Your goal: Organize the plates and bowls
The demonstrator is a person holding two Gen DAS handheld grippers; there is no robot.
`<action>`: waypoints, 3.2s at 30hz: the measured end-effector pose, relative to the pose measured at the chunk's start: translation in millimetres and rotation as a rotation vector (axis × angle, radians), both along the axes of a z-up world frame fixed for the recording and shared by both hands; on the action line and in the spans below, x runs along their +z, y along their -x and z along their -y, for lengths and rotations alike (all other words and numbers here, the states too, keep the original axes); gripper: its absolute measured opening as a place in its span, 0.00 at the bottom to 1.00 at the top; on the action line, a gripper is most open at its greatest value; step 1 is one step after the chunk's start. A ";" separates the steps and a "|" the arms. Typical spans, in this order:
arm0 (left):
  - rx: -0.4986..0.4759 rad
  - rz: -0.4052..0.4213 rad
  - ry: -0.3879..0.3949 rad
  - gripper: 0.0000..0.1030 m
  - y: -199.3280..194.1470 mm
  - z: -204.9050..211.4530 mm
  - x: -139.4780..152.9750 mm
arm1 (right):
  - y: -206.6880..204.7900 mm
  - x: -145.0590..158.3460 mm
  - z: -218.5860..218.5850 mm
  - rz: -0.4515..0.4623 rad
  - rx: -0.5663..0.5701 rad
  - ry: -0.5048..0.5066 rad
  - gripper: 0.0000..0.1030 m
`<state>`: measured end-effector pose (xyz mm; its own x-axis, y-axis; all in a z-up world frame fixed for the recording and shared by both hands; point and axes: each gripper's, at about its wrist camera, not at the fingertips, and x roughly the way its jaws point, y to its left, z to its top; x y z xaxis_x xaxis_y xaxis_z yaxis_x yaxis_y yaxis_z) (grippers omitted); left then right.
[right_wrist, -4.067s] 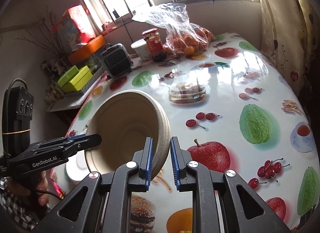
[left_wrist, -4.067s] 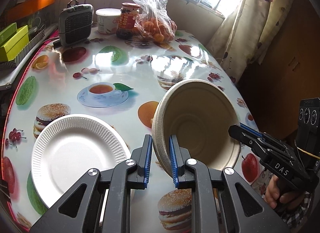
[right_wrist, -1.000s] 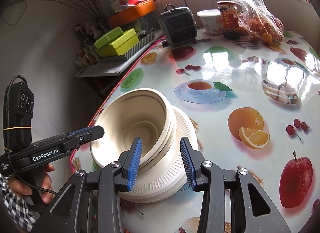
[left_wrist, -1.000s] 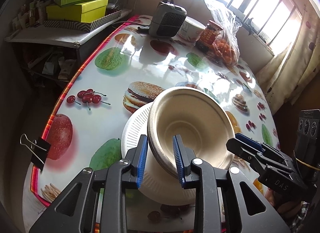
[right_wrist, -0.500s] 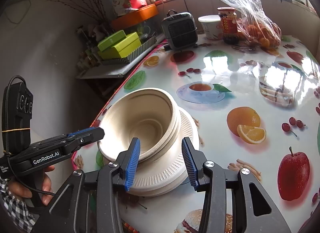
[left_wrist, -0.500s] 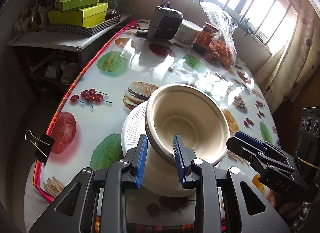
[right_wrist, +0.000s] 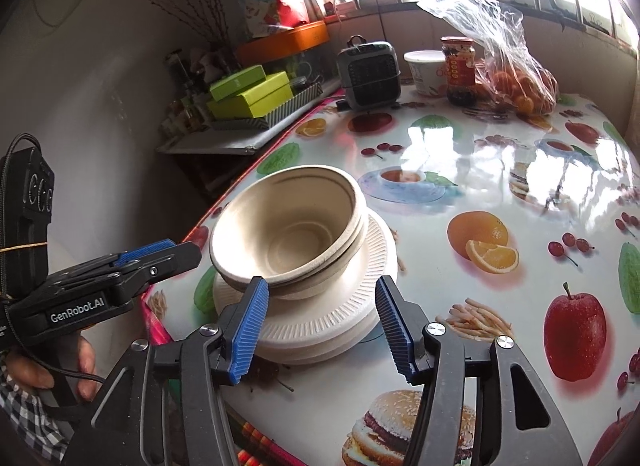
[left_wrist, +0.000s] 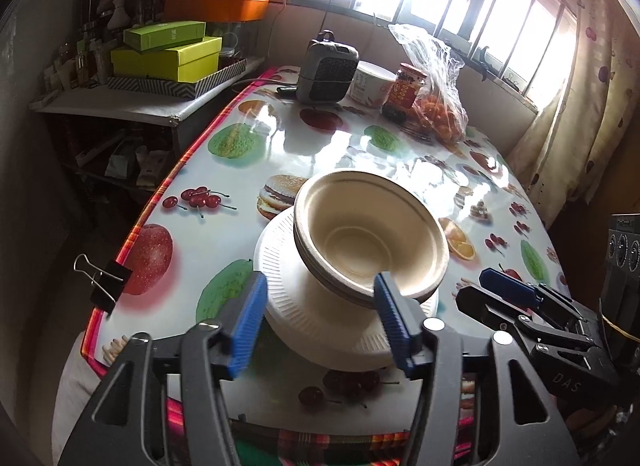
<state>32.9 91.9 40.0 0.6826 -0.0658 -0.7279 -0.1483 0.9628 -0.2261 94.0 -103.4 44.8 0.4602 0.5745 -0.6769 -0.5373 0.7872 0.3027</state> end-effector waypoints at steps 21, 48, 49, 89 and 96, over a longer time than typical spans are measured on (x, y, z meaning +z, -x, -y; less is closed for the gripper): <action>0.068 0.069 -0.185 0.60 53.7 27.2 -24.1 | 50.9 -26.4 8.1 0.099 -0.064 0.125 0.81; 0.089 0.045 -0.247 0.60 61.0 42.5 -37.3 | 71.3 -36.8 12.5 0.108 -0.164 0.135 0.82; 0.084 0.045 -0.245 0.60 61.2 43.0 -37.6 | 71.5 -36.6 12.7 0.108 -0.164 0.136 0.82; 0.069 0.042 -0.230 0.60 62.1 42.2 -39.7 | 73.2 -36.5 15.1 0.106 -0.178 0.137 0.82; 0.067 0.044 -0.229 0.60 62.2 41.8 -40.1 | 73.1 -36.3 14.9 0.106 -0.178 0.137 0.82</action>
<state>-29.4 50.1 -0.1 0.7110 0.1436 -0.6883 -0.2081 0.9780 -0.0109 20.8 -118.3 8.5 0.6185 0.3840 -0.6855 -0.4097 0.9021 0.1356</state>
